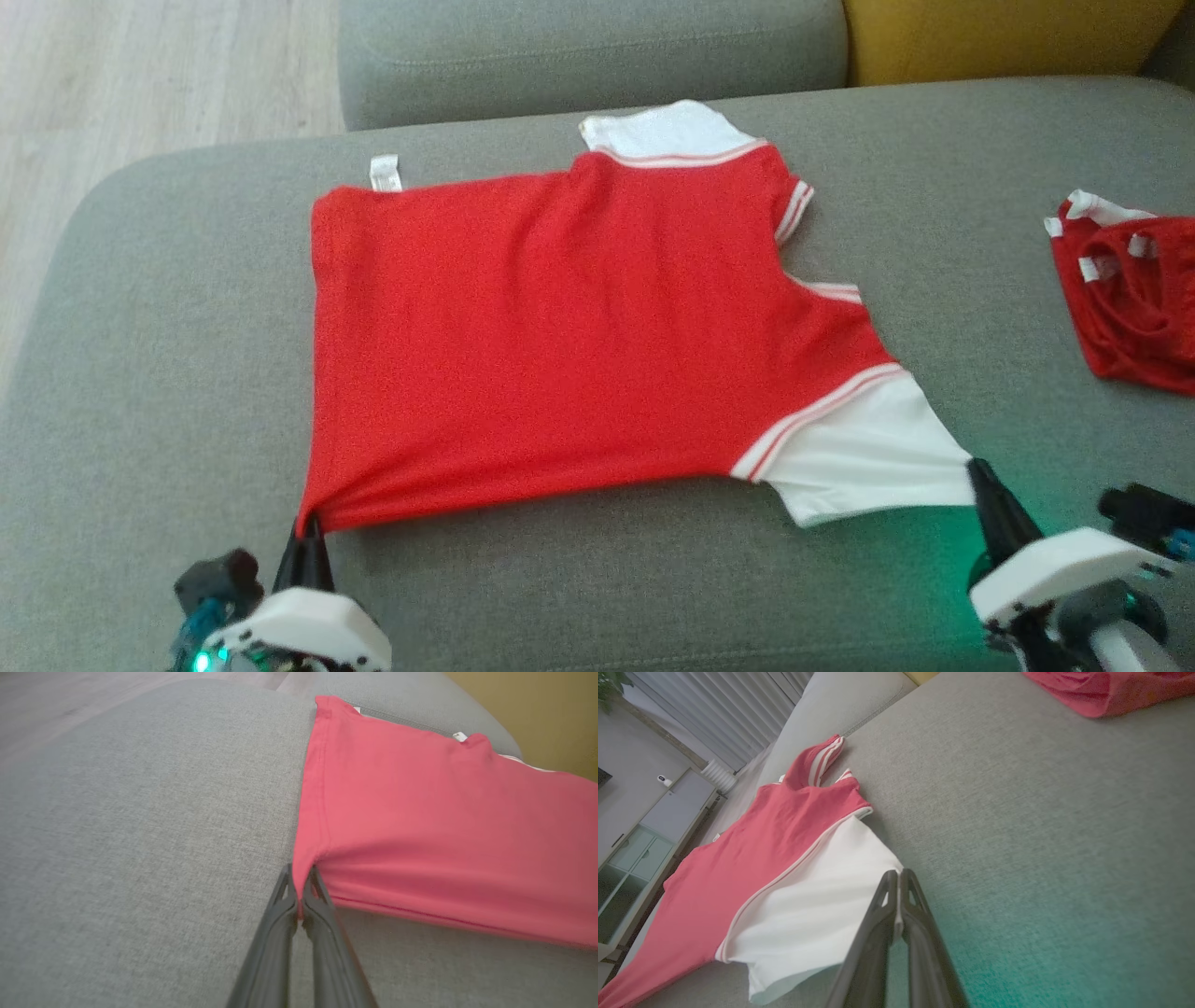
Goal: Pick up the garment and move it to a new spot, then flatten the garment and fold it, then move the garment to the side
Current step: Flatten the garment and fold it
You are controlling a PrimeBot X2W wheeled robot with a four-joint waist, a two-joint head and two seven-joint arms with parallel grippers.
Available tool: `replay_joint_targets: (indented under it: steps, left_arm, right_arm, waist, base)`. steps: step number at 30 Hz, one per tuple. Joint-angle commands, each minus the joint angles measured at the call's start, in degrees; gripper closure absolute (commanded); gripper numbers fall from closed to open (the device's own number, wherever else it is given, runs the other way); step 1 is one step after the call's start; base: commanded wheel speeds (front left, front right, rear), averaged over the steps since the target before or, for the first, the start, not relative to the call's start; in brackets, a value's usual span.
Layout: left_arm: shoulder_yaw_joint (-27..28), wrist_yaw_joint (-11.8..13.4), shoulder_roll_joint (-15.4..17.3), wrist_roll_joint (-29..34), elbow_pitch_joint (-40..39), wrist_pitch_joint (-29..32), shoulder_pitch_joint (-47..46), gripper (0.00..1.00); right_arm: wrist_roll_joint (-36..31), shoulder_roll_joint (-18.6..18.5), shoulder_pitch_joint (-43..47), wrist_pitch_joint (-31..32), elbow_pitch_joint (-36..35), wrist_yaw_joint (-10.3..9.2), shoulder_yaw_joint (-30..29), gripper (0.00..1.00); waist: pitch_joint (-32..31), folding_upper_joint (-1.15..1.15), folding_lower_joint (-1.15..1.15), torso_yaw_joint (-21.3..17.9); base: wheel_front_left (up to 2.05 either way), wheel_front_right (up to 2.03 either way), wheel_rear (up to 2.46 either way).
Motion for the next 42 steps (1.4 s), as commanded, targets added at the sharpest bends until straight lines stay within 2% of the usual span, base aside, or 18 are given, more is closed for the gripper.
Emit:
replay_joint_targets:
  steps: [1,8,15,22,27,34,35,36,37,38,42]
  left_arm:
    - [2.12,0.77,1.39,-0.09,-3.41,-0.77,-0.32,1.00]
    - [1.74,1.02,1.38,1.18,-9.05,-0.77,0.16,1.00]
    - [-0.38,-0.15,1.38,3.66,-7.30,-0.77,-8.76,1.00]
    - [-2.04,-2.49,1.46,6.56,-0.73,-0.77,-19.80,1.00]
    - [-2.45,-2.95,1.41,6.38,3.93,-0.77,-25.36,1.00]
    - [-3.88,-2.89,1.39,5.57,5.45,-0.78,-30.84,1.00]
    - [-4.02,-2.79,1.39,5.57,5.70,-0.78,-31.24,0.92]
    - [-4.09,-2.67,1.39,5.55,5.87,-0.78,-31.57,0.56]
    - [-4.11,-2.53,1.39,5.44,5.81,-0.78,-31.83,0.00]
    - [-4.07,-2.47,1.39,5.00,5.46,-0.78,-31.87,0.00]
    - [-3.98,-2.04,1.39,2.69,3.56,-0.78,-29.90,0.00]
  right_arm:
    - [-0.17,-2.22,-0.08,0.23,-2.85,0.35,-1.34,1.00]
    - [-1.91,-1.08,-0.72,2.13,-9.43,0.35,-5.85,1.00]
    - [-5.36,1.80,-8.86,2.86,-11.56,0.35,-7.68,1.00]
    - [-8.98,3.08,-20.02,2.01,-7.64,0.35,-6.39,1.00]
    - [-11.60,3.26,-26.51,-0.41,-2.08,0.35,-6.08,1.00]
    - [-14.35,3.76,-32.44,-5.47,5.08,0.35,-5.73,1.00]
    - [-14.30,4.03,-32.98,-5.78,6.12,0.35,-5.54,1.00]
    - [-14.19,4.34,-33.47,-6.17,7.13,0.35,-5.49,1.00]
    - [-14.14,4.67,-33.89,-6.65,8.00,0.35,-5.44,0.73]
    - [-13.76,5.17,-34.26,-7.23,8.50,0.35,-5.30,0.00]
    - [-13.54,5.66,-34.27,-9.91,9.08,0.35,-4.36,0.00]
  waist:
    - [-0.04,0.00,0.00,0.36]
    - [1.57,0.00,0.00,1.56]
    - [4.90,0.00,0.00,2.70]
    - [9.77,0.00,0.00,3.45]
    - [13.10,0.00,0.00,3.95]
    - [16.60,0.00,0.00,4.69]
    - [16.90,0.00,0.00,4.68]
    - [17.19,0.00,0.00,4.64]
    - [17.44,0.00,0.00,4.59]
    - [17.66,0.00,0.00,4.53]
    - [17.99,0.00,0.00,4.11]
  base:
    - [0.00,0.00,0.00]
    - [0.00,0.00,0.00]
    - [0.00,0.00,0.00]
    - [0.00,0.00,0.00]
    - [0.00,0.00,0.00]
    - [0.00,0.00,0.00]
    - [0.00,0.00,0.00]
    - [0.00,0.00,0.00]
    - [0.00,0.00,0.00]
    - [0.00,0.00,0.00]
    - [0.00,0.00,0.00]
